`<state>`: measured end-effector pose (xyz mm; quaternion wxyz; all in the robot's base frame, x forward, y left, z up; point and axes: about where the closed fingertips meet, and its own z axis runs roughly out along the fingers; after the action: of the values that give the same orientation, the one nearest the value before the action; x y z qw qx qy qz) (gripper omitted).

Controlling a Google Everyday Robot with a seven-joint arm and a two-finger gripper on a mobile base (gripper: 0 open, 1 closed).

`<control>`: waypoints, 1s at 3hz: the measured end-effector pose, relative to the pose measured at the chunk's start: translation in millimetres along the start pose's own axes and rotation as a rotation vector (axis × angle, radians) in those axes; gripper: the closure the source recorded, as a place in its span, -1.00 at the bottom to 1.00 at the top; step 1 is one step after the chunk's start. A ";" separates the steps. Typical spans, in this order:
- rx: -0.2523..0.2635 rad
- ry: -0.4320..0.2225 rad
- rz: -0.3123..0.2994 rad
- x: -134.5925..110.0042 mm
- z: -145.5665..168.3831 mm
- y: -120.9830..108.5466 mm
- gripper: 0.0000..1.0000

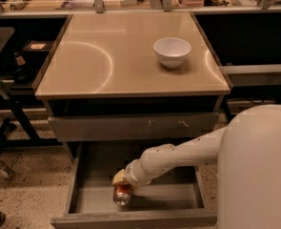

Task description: Place coke can into middle drawer

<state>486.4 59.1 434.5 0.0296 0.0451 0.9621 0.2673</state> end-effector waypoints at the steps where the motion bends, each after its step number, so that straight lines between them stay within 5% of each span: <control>1: -0.004 -0.041 0.043 -7.9 23.7 -9.5 1.00; 3: -0.008 -0.082 0.086 -17.9 50.9 -21.4 1.00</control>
Offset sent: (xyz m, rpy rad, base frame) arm 0.0290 0.0070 -0.0658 0.0074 -0.0419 -0.1452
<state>506.8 65.1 380.5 0.0576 0.0971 0.9562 0.2703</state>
